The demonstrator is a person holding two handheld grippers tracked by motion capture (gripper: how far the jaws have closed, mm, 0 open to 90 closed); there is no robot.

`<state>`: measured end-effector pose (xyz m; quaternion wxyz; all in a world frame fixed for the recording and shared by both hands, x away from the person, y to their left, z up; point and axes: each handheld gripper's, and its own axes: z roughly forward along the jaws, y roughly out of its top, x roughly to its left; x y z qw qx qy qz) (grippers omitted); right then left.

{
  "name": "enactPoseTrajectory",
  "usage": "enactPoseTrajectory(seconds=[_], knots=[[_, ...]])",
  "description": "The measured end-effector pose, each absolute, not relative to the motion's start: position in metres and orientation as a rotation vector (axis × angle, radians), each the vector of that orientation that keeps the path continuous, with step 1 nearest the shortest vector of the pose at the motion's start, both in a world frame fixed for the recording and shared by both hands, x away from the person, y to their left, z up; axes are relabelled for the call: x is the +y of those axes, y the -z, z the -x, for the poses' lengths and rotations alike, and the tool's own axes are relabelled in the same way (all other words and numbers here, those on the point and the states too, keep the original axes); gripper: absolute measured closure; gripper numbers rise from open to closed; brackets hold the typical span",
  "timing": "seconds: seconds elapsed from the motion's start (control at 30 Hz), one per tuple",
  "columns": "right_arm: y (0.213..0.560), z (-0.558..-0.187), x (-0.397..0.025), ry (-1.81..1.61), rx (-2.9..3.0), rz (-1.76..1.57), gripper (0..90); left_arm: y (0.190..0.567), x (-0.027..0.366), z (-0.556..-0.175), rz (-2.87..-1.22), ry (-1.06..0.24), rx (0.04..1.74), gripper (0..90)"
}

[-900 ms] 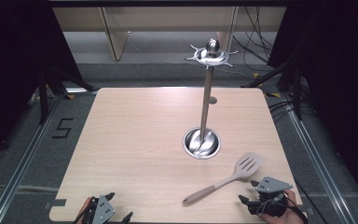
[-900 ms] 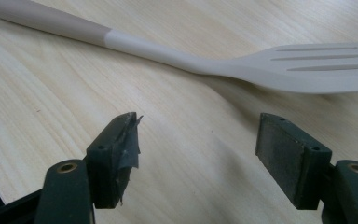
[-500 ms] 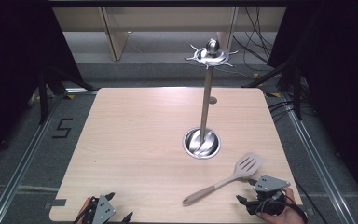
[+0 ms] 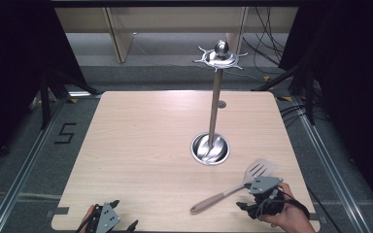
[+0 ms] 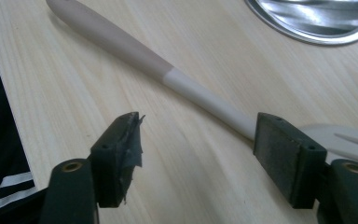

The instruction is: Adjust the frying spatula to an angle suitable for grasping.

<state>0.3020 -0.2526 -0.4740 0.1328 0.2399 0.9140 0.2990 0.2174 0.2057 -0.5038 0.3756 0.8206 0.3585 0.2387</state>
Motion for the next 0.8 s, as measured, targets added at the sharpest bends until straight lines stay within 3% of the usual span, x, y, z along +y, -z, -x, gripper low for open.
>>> enactPoseTrajectory(seconds=[0.8], knots=[[0.478, -0.338, -0.195, -0.64, 2.923, -0.396, 49.1, 0.503, 0.205, -0.216, -2.105, -0.593, 0.913, 14.8]])
